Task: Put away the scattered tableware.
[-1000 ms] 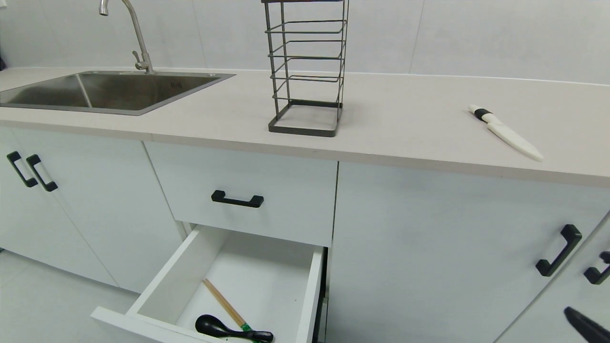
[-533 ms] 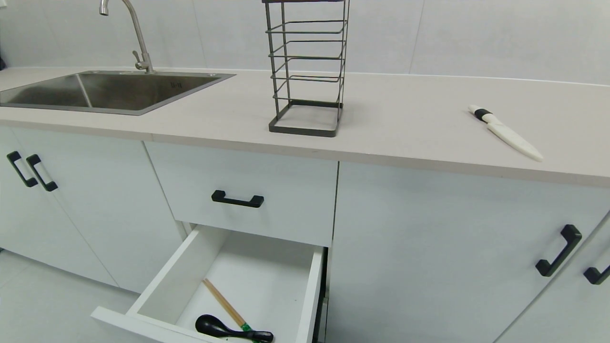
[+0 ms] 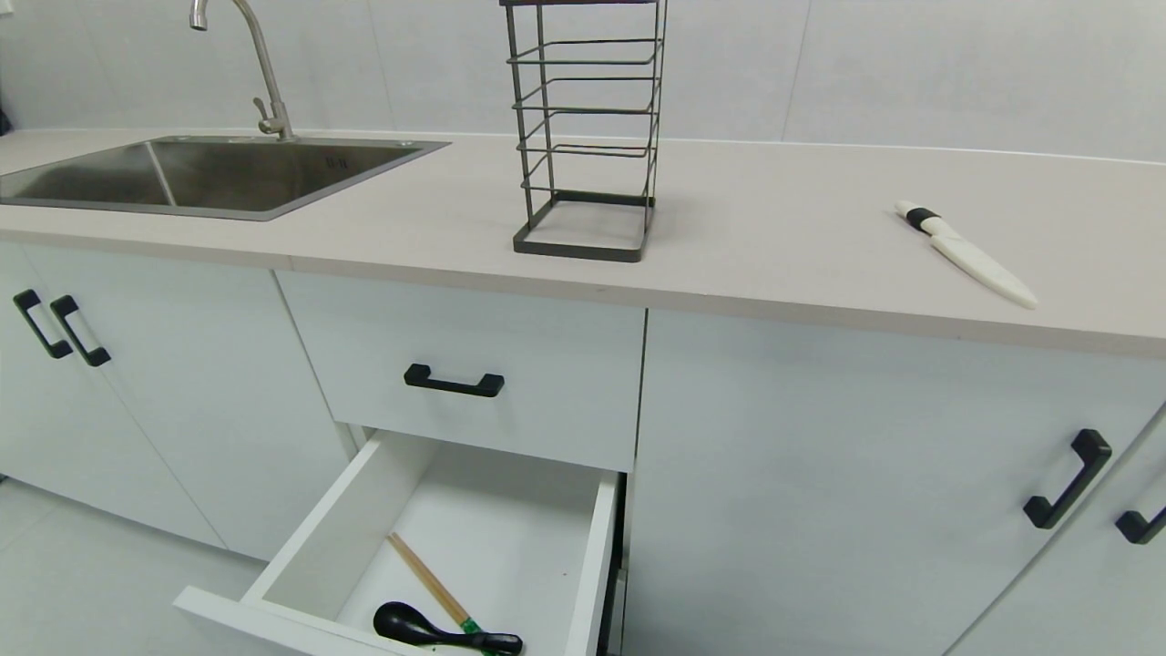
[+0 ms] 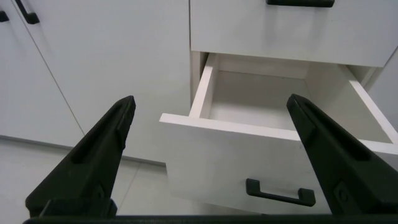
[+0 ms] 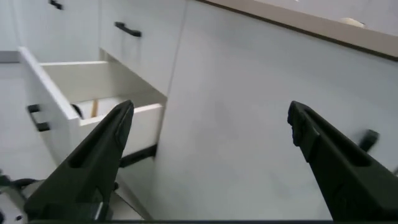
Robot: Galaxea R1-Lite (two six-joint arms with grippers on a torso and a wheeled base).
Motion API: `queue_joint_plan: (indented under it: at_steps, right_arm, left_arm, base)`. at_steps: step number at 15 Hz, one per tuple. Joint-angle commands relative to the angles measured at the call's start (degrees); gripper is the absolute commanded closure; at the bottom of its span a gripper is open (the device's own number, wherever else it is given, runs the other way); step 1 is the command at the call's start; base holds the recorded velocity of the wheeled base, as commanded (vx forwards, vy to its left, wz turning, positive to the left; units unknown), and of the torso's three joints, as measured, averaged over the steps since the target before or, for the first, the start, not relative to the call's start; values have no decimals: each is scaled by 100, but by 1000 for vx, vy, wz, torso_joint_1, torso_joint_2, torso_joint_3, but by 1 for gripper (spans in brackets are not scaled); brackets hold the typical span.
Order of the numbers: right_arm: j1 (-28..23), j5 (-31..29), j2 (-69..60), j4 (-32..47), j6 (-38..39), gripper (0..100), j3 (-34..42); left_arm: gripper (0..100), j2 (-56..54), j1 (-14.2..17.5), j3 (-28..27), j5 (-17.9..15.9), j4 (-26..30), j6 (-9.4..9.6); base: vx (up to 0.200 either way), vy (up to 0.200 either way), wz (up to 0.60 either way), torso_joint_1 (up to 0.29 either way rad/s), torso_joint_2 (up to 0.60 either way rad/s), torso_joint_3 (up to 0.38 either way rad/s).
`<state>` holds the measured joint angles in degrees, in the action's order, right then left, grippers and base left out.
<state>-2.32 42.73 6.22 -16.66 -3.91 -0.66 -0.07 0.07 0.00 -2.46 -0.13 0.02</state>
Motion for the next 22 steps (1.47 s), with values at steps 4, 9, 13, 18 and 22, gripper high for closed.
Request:
queue_joint_plan:
  at_steps: [4, 9, 13, 18, 22]
  right_arm:
    - [320, -36, -253, 796, 189, 0, 66]
    - [214, -2418, -534, 1324, 154, 0, 66]
    - [214, -3447, -534, 1368, 101, 0, 66]
    - [223, -4185, -534, 1649, 145, 0, 66]
    - [232, -4167, -534, 1658, 259, 0, 66]
  left_arm:
    - [0, 7, 1, 0, -53, -13, -38]
    - [0, 34, 19, -650, -167, -804, -46]
    - [0, 675, -122, -1986, -483, 295, -134]
    - [0, 2090, -746, -1485, -984, 1314, -143]
    - [0, 3022, -1185, -1134, -1705, 1305, -64]
  base:
    - [0, 0, 0, 0, 0, 0]
    - [0, 0, 0, 0, 0, 0]
    - [0, 0, 0, 0, 0, 0]
    - [0, 0, 0, 0, 0, 0]
    - [0, 0, 0, 0, 0, 0]
